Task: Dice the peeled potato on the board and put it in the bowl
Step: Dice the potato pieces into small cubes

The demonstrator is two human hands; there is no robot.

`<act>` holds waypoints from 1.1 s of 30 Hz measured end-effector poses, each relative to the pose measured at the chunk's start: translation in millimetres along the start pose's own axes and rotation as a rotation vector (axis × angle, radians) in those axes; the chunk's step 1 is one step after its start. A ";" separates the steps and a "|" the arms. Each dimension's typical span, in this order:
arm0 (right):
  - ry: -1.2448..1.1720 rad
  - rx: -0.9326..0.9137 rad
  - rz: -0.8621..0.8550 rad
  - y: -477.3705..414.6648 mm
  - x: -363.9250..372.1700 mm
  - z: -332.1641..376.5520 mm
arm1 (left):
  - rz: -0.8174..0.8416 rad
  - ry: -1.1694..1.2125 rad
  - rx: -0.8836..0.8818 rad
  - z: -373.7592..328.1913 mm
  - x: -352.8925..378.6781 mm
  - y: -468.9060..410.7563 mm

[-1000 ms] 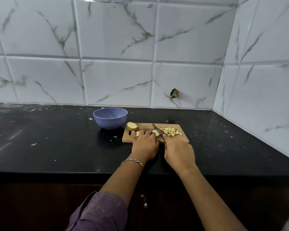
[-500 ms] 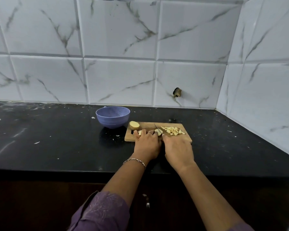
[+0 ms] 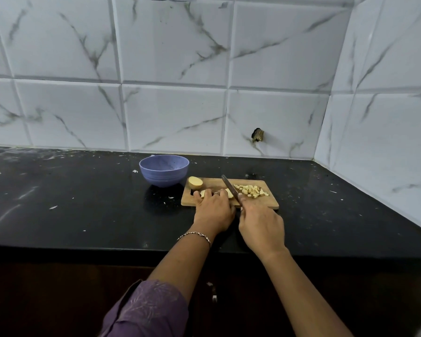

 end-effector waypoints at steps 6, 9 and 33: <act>0.036 -0.005 0.007 -0.4 1.3 1.0 | 0.001 -0.015 0.010 -1.9 -3.8 2.4; 0.085 -0.036 0.055 -1.5 0.9 4.5 | -0.006 -0.021 0.012 -2.6 -4.2 3.6; 0.210 -0.123 0.126 -14.4 -2.2 14.4 | -0.001 -0.029 0.019 -2.2 -5.1 5.6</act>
Point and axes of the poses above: each hand's wrist, its own y-axis away from the middle knuckle, its own x-axis out of the palm, z = x × y, the point moved 2 cm from there along -y, towards the middle knuckle, and after that the axes turned 14 degrees about z, right-handed, at the moved point
